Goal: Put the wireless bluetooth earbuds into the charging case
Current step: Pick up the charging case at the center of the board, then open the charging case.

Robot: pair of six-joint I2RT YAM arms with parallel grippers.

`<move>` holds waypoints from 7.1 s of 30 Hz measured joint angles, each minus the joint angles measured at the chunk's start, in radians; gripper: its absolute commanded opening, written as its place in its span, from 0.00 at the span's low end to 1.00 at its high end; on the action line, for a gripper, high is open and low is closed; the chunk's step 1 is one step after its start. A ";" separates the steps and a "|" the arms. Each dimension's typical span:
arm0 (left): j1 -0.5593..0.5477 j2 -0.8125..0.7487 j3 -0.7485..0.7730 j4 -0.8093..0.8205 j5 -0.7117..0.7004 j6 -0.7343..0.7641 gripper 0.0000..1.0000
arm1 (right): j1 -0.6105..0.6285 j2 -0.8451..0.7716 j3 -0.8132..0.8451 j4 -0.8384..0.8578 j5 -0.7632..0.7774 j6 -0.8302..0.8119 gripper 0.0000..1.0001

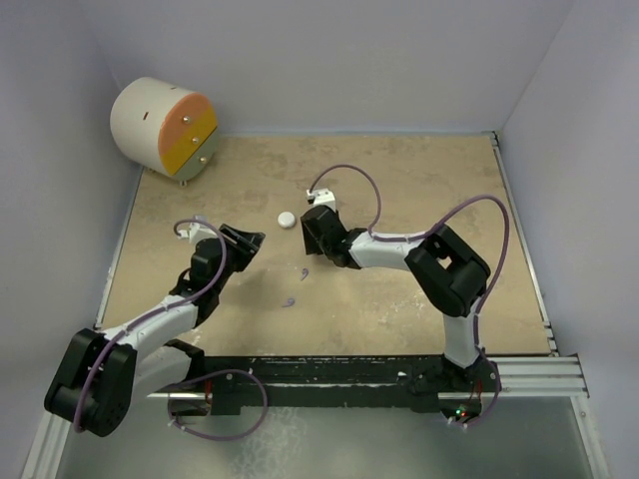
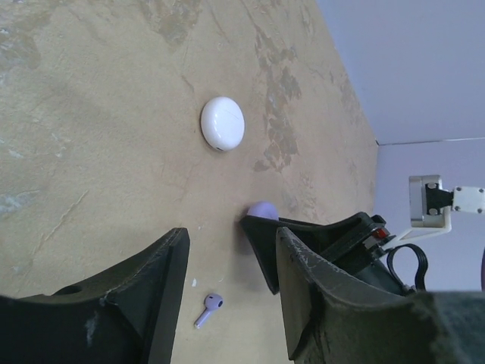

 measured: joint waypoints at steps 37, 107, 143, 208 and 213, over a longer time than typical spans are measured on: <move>-0.006 0.033 0.002 0.063 0.025 -0.008 0.47 | 0.000 -0.011 -0.065 0.091 -0.056 -0.068 0.10; -0.020 0.446 0.103 0.614 0.417 -0.051 0.00 | -0.011 -0.280 -0.208 0.365 -0.539 -0.597 0.21; -0.044 0.505 0.014 0.758 0.268 -0.216 0.00 | -0.083 -0.475 -0.225 0.412 -0.569 -0.385 0.79; -0.230 0.561 -0.037 1.094 -0.087 -0.331 0.00 | -0.313 -0.075 -0.425 1.257 -1.044 0.702 0.52; -0.240 0.578 -0.024 1.094 -0.088 -0.331 0.00 | -0.319 -0.075 -0.415 1.264 -1.061 0.708 0.49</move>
